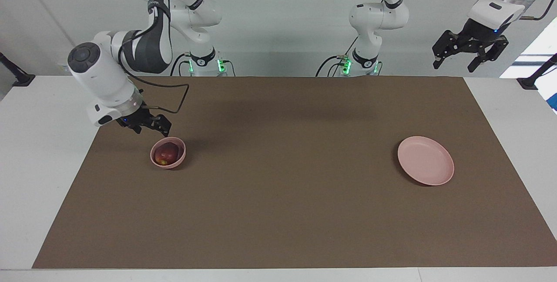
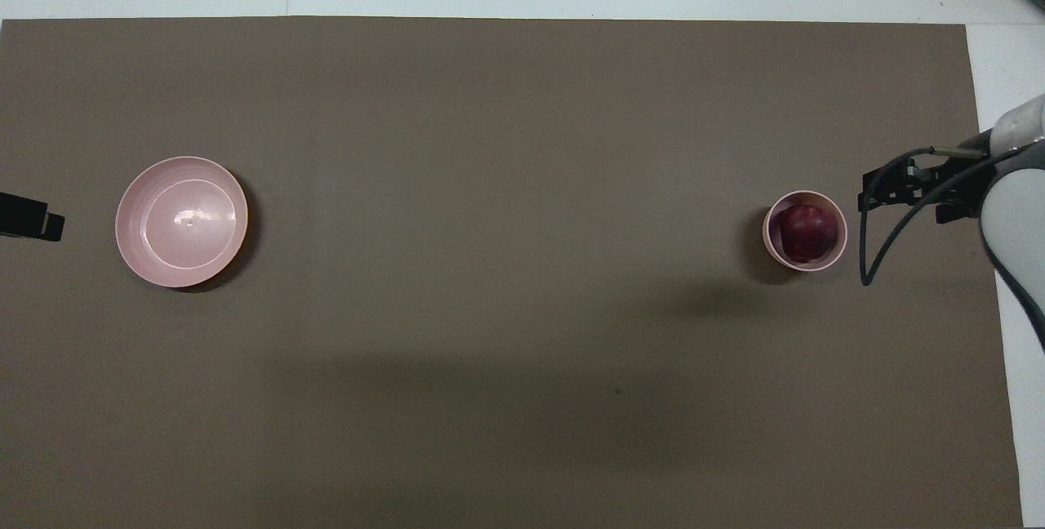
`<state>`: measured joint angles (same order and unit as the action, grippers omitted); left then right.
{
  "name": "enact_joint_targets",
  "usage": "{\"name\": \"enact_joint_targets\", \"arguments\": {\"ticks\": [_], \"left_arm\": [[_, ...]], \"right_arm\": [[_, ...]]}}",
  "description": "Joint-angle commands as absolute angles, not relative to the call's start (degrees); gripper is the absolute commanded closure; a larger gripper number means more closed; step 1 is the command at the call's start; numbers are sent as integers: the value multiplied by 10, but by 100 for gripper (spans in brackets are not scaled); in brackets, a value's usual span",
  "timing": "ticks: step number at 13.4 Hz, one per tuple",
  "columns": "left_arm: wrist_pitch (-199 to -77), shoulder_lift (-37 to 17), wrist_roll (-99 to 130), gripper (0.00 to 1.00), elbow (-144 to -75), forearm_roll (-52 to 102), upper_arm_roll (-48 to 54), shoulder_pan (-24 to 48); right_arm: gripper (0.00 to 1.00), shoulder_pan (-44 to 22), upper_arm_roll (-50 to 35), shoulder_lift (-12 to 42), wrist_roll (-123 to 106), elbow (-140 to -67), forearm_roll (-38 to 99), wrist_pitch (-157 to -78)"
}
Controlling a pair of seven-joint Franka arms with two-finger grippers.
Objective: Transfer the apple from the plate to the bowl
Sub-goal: 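Open the right gripper and withdraw it from the cup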
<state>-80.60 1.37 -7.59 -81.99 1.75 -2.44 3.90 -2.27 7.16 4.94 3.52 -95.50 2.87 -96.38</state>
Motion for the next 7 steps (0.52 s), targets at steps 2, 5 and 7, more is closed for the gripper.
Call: {"name": "enact_joint_targets", "arguments": {"ticks": [2, 5, 7], "left_arm": [[-798, 21, -72, 0, -823, 8, -24, 39], [-798, 21, -72, 0, -823, 8, -24, 39], [-798, 21, -72, 0, -823, 8, -24, 39]], "right_arm": [[0, -21, 69, 0, 48, -948, 11, -912], [0, -21, 66, -2, 47, -891, -8, -850], [0, -20, 65, -8, 45, -873, -9, -822]]}}
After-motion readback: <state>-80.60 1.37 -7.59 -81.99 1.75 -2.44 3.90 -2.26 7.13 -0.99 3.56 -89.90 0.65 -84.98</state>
